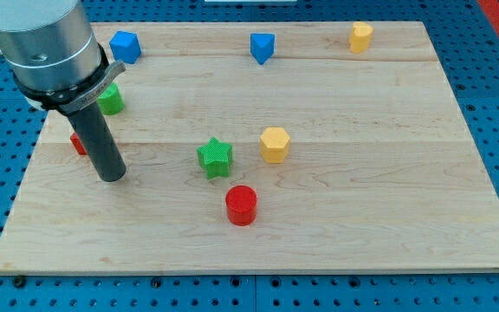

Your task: Slide the green circle to the right center

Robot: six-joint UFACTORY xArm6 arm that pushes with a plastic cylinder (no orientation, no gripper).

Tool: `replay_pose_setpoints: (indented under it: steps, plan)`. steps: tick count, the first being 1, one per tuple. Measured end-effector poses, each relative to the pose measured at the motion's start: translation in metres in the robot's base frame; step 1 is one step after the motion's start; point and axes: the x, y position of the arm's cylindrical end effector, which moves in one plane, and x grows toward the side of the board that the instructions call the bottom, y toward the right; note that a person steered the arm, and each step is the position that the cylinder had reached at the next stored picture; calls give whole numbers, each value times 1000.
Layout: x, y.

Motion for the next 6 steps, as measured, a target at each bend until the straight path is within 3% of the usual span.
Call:
replay_pose_setpoints:
  steps: [4, 6]
  plan:
    - [24, 1]
    - [76, 72]
